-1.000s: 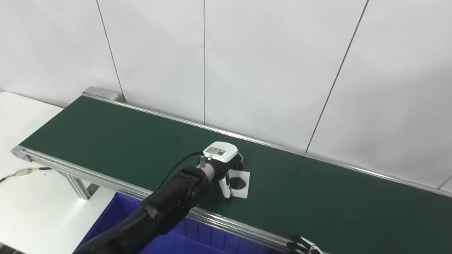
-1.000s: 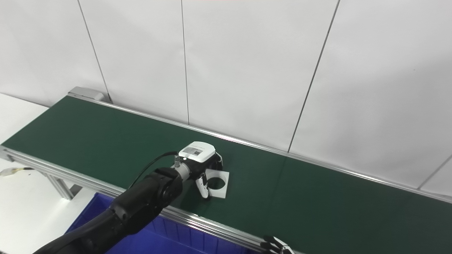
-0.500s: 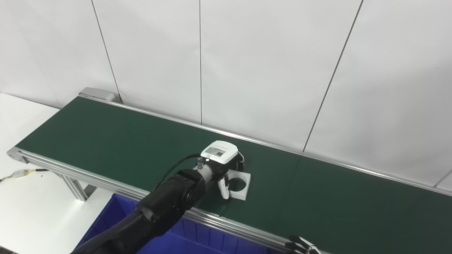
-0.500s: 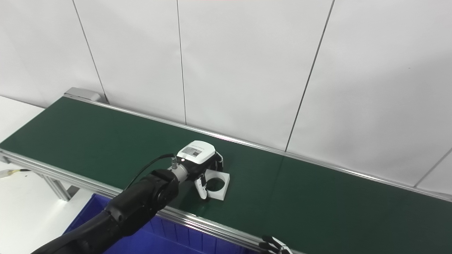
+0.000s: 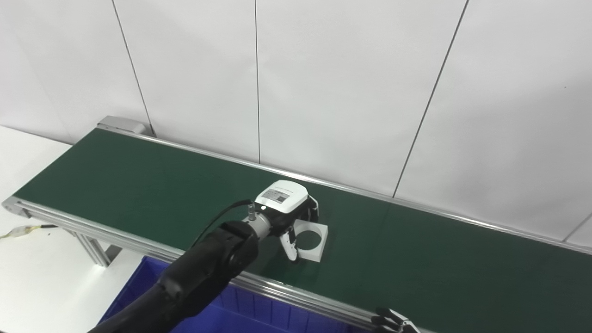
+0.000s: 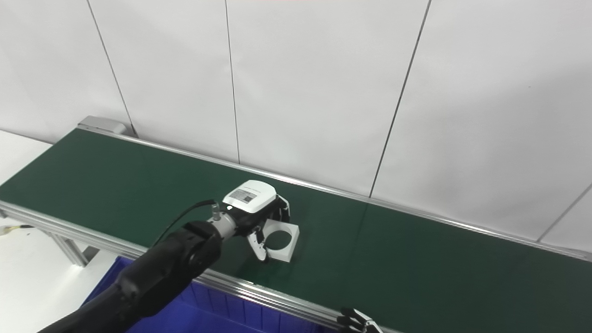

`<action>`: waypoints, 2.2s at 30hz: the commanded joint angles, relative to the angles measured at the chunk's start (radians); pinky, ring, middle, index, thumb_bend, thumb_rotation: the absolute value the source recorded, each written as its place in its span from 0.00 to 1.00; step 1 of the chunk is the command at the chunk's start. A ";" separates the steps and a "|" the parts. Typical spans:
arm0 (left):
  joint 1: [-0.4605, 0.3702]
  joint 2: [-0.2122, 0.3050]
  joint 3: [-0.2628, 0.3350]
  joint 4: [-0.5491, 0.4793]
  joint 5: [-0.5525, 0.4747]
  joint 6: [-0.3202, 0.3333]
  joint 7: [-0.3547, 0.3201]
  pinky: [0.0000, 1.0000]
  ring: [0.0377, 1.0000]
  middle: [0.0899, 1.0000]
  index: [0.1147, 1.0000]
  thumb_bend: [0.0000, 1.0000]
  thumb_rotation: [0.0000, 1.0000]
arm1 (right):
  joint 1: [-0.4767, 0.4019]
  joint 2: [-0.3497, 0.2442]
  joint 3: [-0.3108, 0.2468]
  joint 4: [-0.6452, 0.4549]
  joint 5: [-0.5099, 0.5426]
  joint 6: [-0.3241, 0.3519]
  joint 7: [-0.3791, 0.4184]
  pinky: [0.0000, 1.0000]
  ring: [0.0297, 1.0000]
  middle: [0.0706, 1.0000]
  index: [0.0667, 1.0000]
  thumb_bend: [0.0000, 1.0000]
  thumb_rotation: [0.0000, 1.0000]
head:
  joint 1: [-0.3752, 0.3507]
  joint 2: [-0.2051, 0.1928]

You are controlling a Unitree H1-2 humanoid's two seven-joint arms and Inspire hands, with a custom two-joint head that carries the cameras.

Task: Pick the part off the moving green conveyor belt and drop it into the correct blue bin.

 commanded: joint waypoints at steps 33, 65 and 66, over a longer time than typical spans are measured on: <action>0.452 0.136 0.316 -0.741 -0.227 -0.096 -0.225 0.57 0.51 0.41 0.45 0.52 0.00 | 0.021 0.019 0.007 -0.130 -0.015 0.054 0.012 0.64 0.67 0.71 0.75 0.71 0.66 | -0.092 0.098; 0.542 0.078 0.259 -0.578 -0.216 -0.180 -0.228 0.58 0.52 0.42 0.44 0.52 0.00 | 0.021 0.030 0.009 -0.262 -0.007 0.159 0.027 0.60 0.65 0.69 0.74 0.71 0.67 | -0.102 0.247; 0.541 0.078 0.255 -0.571 -0.212 -0.183 -0.226 0.58 0.52 0.42 0.44 0.52 0.00 | 0.021 0.031 0.009 -0.262 -0.006 0.161 0.027 0.61 0.65 0.69 0.74 0.71 0.67 | -0.102 0.247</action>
